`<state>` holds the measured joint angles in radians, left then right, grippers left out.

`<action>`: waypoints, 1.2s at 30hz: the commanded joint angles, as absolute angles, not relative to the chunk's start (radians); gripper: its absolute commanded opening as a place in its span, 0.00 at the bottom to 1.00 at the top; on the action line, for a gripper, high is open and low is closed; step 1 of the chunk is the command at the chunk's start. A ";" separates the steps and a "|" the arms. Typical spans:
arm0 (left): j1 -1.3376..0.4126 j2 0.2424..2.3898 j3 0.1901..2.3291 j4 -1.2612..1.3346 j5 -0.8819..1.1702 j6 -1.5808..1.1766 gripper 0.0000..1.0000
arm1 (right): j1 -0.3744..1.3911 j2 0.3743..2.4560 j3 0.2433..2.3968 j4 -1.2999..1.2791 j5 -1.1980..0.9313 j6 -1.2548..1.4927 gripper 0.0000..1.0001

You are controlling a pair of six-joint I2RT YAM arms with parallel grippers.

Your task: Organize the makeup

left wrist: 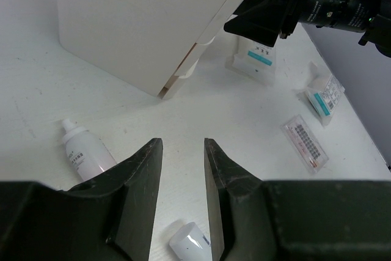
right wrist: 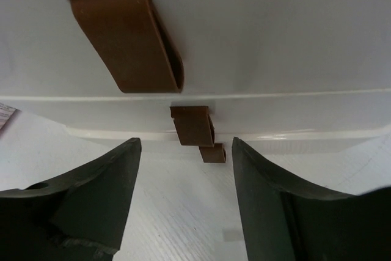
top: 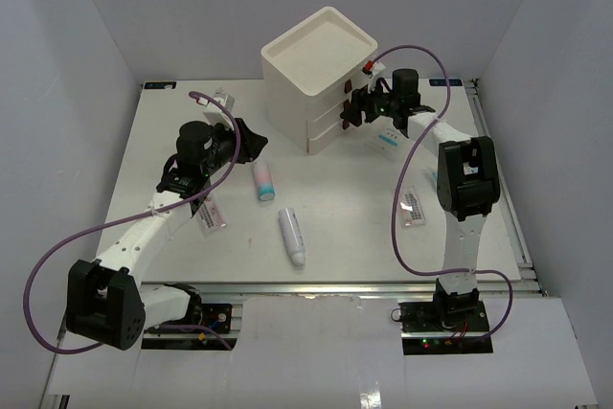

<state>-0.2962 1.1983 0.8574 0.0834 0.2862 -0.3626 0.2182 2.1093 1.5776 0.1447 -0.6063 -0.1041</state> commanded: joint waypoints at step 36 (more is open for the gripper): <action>-0.290 1.195 0.853 0.093 0.321 -0.347 0.53 | 0.064 1.693 1.110 0.195 -0.643 -0.193 0.30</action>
<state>-0.2962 1.2011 0.8574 0.0828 0.3046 -0.3565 0.0642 1.7496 1.1137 0.2085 -0.5931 -0.1629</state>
